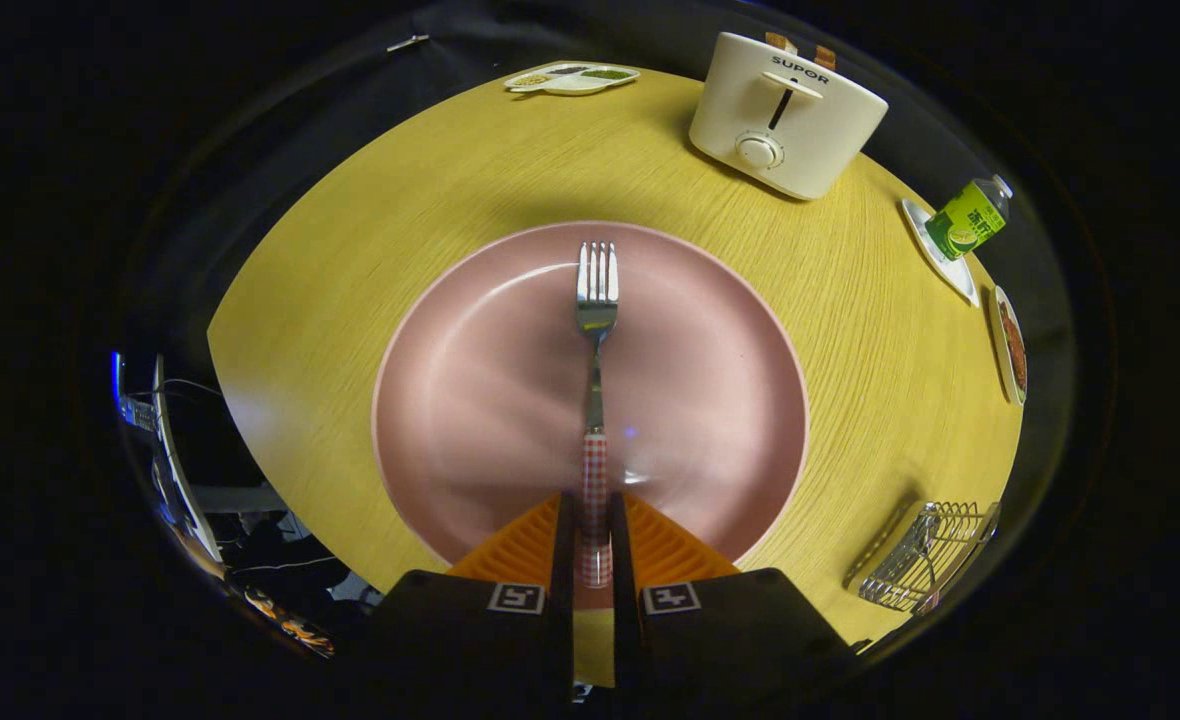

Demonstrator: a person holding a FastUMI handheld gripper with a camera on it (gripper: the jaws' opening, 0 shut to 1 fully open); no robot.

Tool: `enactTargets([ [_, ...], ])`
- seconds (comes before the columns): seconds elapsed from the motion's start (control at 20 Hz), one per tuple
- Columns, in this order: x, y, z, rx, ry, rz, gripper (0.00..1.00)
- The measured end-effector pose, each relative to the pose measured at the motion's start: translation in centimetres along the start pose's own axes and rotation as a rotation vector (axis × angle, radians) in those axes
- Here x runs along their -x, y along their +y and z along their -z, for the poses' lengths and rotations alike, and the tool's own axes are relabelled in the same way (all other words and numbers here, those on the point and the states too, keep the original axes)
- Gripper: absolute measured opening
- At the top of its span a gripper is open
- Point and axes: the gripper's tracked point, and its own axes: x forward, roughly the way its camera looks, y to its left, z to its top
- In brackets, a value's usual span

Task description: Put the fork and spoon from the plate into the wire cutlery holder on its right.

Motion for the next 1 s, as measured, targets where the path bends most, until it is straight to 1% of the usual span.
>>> enactTargets([
  [0.05, 0.1, 0.1, -0.1, 0.004, 0.001, 0.0, 0.2],
  [0.1, -0.2, 0.1, -0.1, 0.003, -0.001, -0.008, 0.14],
  [0.15, 0.1, -0.1, -0.2, 0.009, -0.005, -0.018, 0.12],
  [0.2, 0.1, 0.0, -0.2, 0.018, -0.008, -0.034, 0.12],
  [0.25, 0.2, 0.0, -0.2, 0.029, -0.012, -0.054, 0.1],
  [0.3, 0.3, -0.1, 0.0, 0.016, 0.002, -0.068, 0.1],
  [0.35, 0.5, 0.0, 0.1, -0.015, 0.01, -0.098, 0.08],
  [0.45, 1.7, 0.0, -0.2, -0.068, 0.001, -0.132, 0.08],
  [0.75, 7.8, -2.1, -1.1, -0.107, -0.065, -0.19, 0.08],
  [1.0, 13.8, -6.9, 1.4, -0.069, -0.095, -0.154, 0.08],
])
